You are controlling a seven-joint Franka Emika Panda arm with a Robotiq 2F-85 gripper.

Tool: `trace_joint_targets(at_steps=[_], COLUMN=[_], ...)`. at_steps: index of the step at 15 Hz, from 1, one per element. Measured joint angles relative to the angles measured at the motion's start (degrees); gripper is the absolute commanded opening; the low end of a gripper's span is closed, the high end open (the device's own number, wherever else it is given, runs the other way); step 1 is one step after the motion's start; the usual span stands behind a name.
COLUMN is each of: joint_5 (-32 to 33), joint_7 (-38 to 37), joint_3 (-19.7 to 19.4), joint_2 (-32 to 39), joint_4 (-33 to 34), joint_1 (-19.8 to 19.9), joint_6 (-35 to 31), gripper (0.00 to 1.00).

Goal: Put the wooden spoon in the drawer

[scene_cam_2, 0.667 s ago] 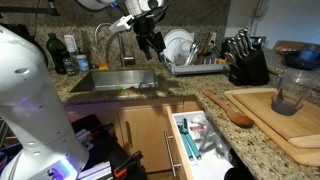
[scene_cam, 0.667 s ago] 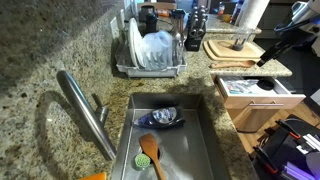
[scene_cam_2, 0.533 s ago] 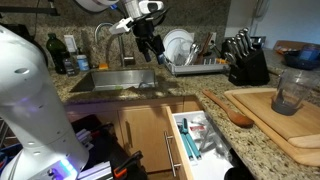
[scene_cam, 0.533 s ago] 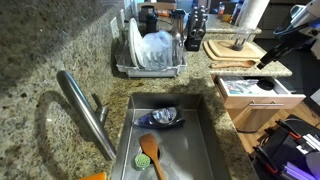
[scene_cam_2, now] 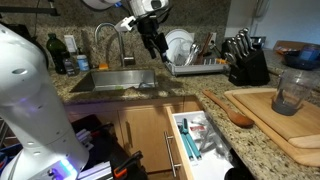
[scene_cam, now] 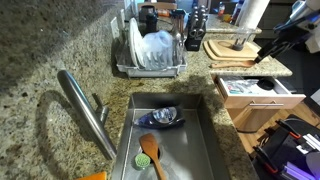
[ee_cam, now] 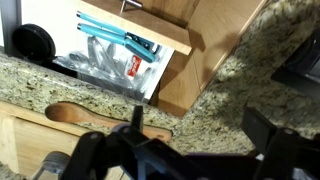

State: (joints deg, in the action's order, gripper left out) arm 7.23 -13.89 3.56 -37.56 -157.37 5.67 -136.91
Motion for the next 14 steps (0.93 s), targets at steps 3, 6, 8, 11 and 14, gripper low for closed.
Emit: trace_joint_targets(at_steps=[3,6,8,11,14], joint_5=[-2.99,-8.06,-11.47,-12.98,-11.82], joint_7=[-0.2,-0.78,-2.94,-4.79,-13.11], joint_3=[-5.21,-9.84,-10.92,-10.94,-10.77], joint_2=[6.94,15.71,22.5,29.58,32.64], joint_4=[7.94,17.24,22.86,27.44,29.83], joint_1=[2.82,3.86,3.95,3.66,3.69], joint_6=[-0.15,-0.17,0.17,0.25,2.2], gripper=[1.0,1.0,1.0,1.0,1.0])
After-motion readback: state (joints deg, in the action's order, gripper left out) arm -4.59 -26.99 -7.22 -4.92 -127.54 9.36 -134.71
